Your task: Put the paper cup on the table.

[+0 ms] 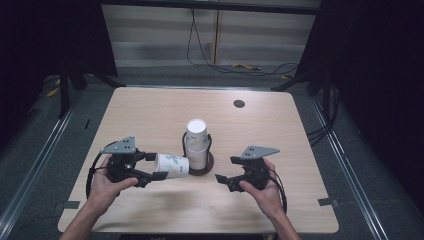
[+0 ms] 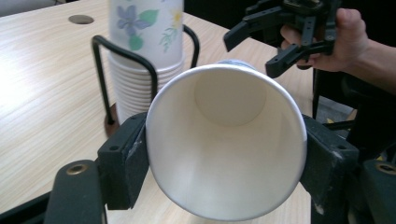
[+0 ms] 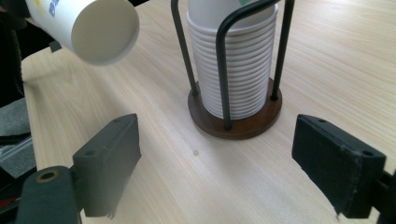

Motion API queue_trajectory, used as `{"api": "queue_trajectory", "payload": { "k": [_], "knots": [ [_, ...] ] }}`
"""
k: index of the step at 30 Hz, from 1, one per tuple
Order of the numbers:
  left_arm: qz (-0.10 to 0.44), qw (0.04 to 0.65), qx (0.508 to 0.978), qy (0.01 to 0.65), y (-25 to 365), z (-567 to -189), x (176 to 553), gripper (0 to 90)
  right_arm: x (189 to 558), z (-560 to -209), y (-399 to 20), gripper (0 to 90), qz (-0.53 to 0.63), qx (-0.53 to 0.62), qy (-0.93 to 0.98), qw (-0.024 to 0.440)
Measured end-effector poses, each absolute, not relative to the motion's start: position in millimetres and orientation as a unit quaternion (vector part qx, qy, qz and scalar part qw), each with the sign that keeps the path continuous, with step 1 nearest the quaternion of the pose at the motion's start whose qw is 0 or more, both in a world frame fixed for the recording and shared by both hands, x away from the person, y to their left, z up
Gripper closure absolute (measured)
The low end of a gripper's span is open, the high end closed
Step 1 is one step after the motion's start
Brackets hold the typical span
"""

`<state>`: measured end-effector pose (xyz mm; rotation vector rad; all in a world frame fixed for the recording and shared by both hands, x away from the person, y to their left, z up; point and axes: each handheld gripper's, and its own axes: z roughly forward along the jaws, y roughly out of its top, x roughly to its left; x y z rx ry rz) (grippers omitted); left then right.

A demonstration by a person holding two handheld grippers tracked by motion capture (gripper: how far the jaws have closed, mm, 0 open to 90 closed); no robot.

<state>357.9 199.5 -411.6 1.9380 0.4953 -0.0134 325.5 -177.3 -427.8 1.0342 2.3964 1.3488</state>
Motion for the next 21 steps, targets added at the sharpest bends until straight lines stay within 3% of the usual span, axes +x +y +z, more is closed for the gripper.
{"api": "queue_trajectory", "payload": {
  "k": [13, 21],
  "knots": [
    [0.026, 0.520, 0.813, 0.261, 219, -410, 373, 26.2, 324, -430, -182, 15.7, 0.461, 0.358, 0.805, 0.104],
    [0.018, 0.512, 0.810, 0.287, 228, -408, 380, 25.9, 324, -429, -182, 16.0, 0.460, 0.356, 0.806, 0.105]
  ]
}}
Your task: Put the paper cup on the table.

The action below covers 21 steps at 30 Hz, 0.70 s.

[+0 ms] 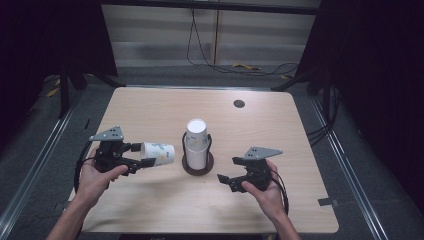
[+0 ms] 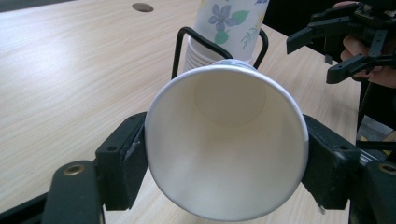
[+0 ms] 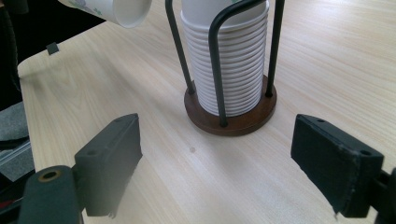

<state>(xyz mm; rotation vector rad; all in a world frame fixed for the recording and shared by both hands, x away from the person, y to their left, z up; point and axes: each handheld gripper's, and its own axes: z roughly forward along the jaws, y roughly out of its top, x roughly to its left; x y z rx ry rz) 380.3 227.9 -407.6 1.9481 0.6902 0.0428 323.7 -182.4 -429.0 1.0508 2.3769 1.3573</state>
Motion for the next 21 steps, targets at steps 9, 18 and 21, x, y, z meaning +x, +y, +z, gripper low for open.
{"api": "queue_trajectory", "payload": {
  "k": [9, 18, 21],
  "knots": [
    [0.035, 0.476, 0.826, 0.301, 229, -400, 391, 26.0, 325, -429, -183, 16.2, 0.459, 0.359, 0.806, 0.104],
    [0.059, 0.449, 0.837, 0.308, 227, -394, 402, 25.8, 325, -428, -184, 16.5, 0.461, 0.358, 0.805, 0.106],
    [0.068, 0.436, 0.845, 0.301, 223, -392, 404, 25.7, 325, -428, -184, 16.7, 0.460, 0.358, 0.806, 0.106]
  ]
}}
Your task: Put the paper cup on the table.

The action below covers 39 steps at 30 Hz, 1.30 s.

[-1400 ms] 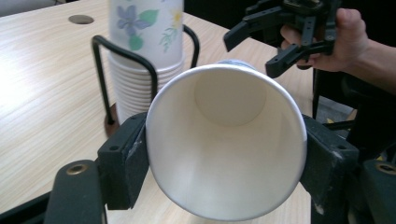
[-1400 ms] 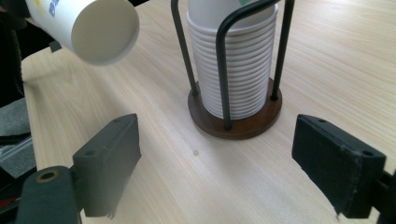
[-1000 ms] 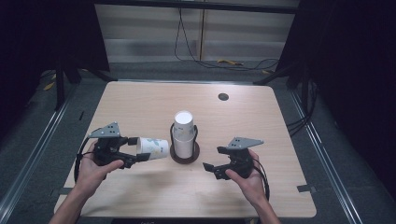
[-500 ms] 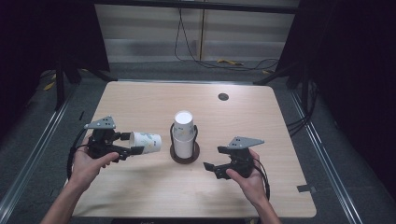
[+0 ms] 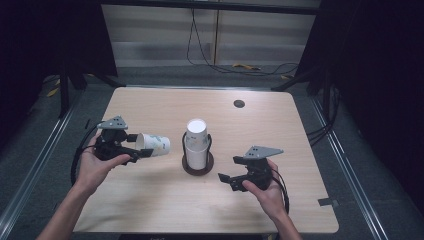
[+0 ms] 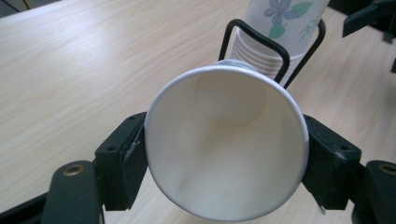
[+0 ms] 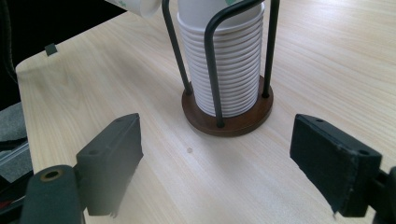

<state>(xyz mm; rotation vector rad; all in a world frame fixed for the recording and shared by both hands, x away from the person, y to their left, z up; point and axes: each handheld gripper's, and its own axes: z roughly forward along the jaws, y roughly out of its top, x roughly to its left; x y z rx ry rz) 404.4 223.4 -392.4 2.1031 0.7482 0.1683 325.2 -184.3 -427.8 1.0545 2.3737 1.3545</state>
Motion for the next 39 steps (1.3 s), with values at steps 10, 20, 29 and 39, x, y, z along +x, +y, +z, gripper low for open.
{"api": "queue_trajectory", "payload": {
  "k": [10, 20, 29, 39],
  "knots": [
    [0.082, 0.372, 0.877, 0.293, 209, -389, 414, 25.1, 325, -428, -185, 16.7, 0.461, 0.359, 0.804, 0.106],
    [0.062, 0.340, 0.890, 0.296, 197, -392, 426, 24.8, 325, -428, -185, 16.7, 0.461, 0.359, 0.805, 0.106],
    [0.054, 0.309, 0.900, 0.302, 188, -397, 439, 24.6, 326, -427, -186, 16.8, 0.461, 0.358, 0.805, 0.106],
    [0.056, 0.249, 0.919, 0.299, 179, -402, 456, 24.5, 325, -426, -189, 16.8, 0.465, 0.361, 0.801, 0.107]
  ]
}}
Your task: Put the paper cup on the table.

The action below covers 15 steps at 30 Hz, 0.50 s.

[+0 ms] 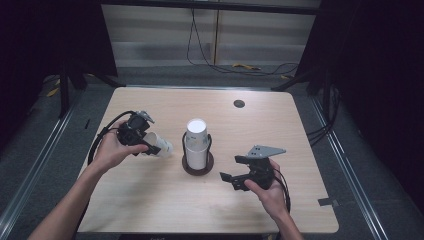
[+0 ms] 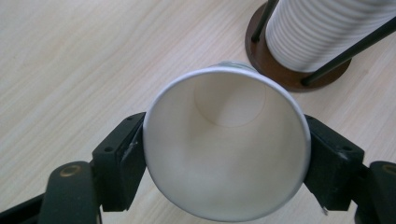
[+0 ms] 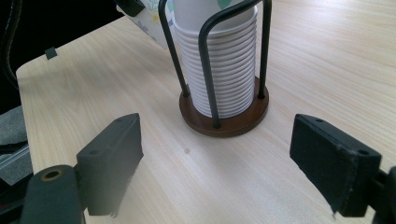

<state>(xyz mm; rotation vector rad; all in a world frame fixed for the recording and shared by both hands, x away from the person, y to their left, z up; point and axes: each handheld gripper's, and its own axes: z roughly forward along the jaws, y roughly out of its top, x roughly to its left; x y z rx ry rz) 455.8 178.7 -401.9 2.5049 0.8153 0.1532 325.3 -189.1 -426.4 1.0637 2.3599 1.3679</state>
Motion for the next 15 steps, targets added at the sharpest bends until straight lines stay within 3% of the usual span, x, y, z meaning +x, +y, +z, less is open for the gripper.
{"api": "queue_trajectory", "payload": {
  "k": [15],
  "knots": [
    [0.049, 0.218, 0.924, 0.310, 176, -413, 466, 23.7, 326, -428, -188, 16.8, 0.462, 0.362, 0.803, 0.105]
  ]
}}
